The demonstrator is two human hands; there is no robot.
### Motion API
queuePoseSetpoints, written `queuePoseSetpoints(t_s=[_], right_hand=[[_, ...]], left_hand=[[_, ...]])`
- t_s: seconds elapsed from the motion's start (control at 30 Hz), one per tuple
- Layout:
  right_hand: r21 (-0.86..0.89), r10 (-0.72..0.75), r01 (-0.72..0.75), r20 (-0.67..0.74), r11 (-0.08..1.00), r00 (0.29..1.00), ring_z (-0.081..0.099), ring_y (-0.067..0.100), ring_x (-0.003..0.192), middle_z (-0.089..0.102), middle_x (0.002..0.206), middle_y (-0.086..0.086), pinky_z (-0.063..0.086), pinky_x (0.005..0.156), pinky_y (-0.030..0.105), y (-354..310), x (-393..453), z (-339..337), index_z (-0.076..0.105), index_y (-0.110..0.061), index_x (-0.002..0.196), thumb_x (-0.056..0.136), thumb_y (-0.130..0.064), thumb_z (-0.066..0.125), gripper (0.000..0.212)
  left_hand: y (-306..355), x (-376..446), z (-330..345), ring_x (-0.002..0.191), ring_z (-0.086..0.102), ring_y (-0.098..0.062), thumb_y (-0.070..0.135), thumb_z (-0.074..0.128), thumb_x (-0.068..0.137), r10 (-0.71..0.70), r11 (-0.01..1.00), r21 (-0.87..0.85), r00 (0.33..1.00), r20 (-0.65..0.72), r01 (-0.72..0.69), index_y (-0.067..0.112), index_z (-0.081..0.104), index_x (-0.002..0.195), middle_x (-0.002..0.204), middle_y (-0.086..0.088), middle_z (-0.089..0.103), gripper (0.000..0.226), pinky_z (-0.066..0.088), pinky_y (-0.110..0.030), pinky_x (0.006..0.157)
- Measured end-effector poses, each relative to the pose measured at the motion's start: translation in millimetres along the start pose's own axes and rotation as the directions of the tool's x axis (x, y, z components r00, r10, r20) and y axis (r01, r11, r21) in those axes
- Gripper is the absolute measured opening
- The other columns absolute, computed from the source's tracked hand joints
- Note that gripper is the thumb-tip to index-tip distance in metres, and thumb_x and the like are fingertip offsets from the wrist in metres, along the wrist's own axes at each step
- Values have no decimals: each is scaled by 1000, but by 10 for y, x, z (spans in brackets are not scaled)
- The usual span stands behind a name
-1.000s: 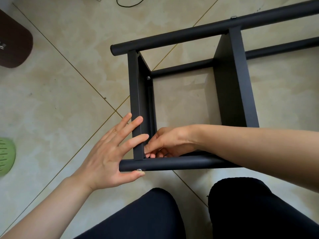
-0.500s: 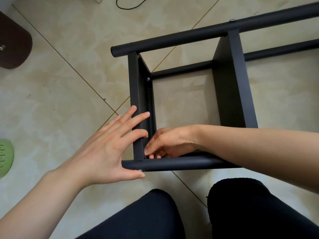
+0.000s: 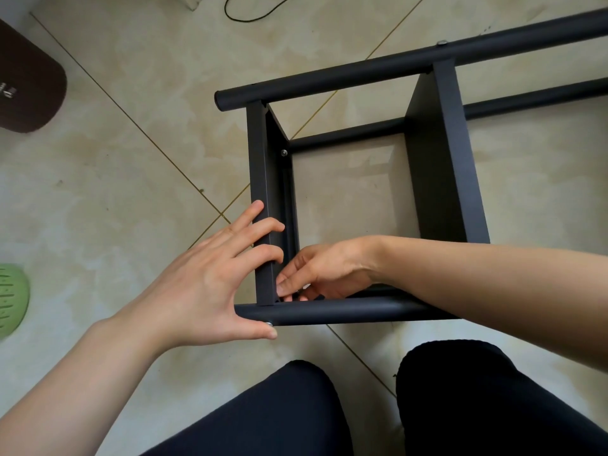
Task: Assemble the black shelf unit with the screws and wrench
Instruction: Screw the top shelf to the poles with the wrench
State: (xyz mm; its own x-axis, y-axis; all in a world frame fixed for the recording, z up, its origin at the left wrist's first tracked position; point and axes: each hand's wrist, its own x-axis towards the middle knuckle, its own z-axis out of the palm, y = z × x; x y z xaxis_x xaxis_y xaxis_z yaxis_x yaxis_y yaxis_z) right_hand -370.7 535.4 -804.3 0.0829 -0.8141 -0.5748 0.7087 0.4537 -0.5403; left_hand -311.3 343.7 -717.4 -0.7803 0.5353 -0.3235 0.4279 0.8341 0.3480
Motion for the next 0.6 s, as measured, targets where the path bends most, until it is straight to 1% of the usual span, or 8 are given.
queuePoseSetpoints(t_s=[0.07, 0.2, 0.23, 0.3, 0.4, 0.47, 0.6], right_hand=[[-45, 11, -12, -29, 999, 1000, 51, 11, 63, 58, 73, 1, 43, 66, 23, -3, 4, 7, 62, -11, 84, 97, -17, 60, 14], [-77, 28, -36, -101, 996, 995, 49, 12, 59, 57, 63, -1, 37, 62, 24, -15, 25, 24, 64, -13, 68, 95, -16, 61, 27], [-81, 29, -39, -112, 996, 993, 49, 12, 58, 58, 62, -1, 36, 61, 24, -17, 25, 31, 64, -14, 67, 95, -15, 60, 28], [-67, 7, -15, -120, 998, 993, 52, 11, 60, 60, 66, 0, 40, 63, 23, -11, 15, 47, 64, -13, 71, 95, -14, 60, 25], [10, -51, 52, -101, 999, 994, 58, 10, 64, 65, 77, 2, 48, 68, 20, 14, -9, 57, 66, -12, 79, 96, -9, 60, 18], [27, -47, 49, -80, 998, 996, 60, 12, 68, 65, 80, 3, 50, 72, 22, 21, -24, 55, 67, -12, 82, 96, -8, 60, 16], [-30, -3, 1, -75, 1000, 997, 58, 14, 72, 61, 80, 2, 48, 75, 25, -13, -42, 77, 64, -11, 83, 97, -12, 59, 14]], left_hand=[[9, 0, -6, 156, 4, -12, 79, 65, 64, -2, 1000, -11, 1000, 0, 2, 32, 51, 124, 158, 13, 31, 77, 37, -31, 101], [23, -7, -5, 156, 3, -11, 77, 66, 64, -7, 1000, -22, 1000, 0, 7, 32, 51, 123, 158, 12, 31, 76, 38, -31, 100], [24, -7, -6, 156, 2, -11, 77, 66, 64, -7, 1000, -21, 1000, -1, 7, 32, 51, 123, 158, 12, 30, 76, 37, -30, 100], [31, -6, -9, 156, 1, -9, 78, 64, 64, -9, 1000, -24, 1000, -1, 9, 32, 51, 123, 159, 13, 29, 76, 36, -30, 100], [39, -16, -5, 155, -1, -8, 78, 65, 64, -11, 999, -33, 1000, -5, 11, 32, 52, 123, 159, 15, 28, 76, 36, -29, 99], [45, -18, -3, 155, -1, -7, 77, 66, 64, -11, 999, -41, 1000, -8, 11, 32, 52, 123, 159, 15, 28, 76, 37, -29, 98], [42, -22, -2, 155, -3, -6, 78, 64, 64, -8, 999, -49, 1000, -10, 7, 34, 50, 123, 160, 16, 26, 75, 39, -28, 96]])
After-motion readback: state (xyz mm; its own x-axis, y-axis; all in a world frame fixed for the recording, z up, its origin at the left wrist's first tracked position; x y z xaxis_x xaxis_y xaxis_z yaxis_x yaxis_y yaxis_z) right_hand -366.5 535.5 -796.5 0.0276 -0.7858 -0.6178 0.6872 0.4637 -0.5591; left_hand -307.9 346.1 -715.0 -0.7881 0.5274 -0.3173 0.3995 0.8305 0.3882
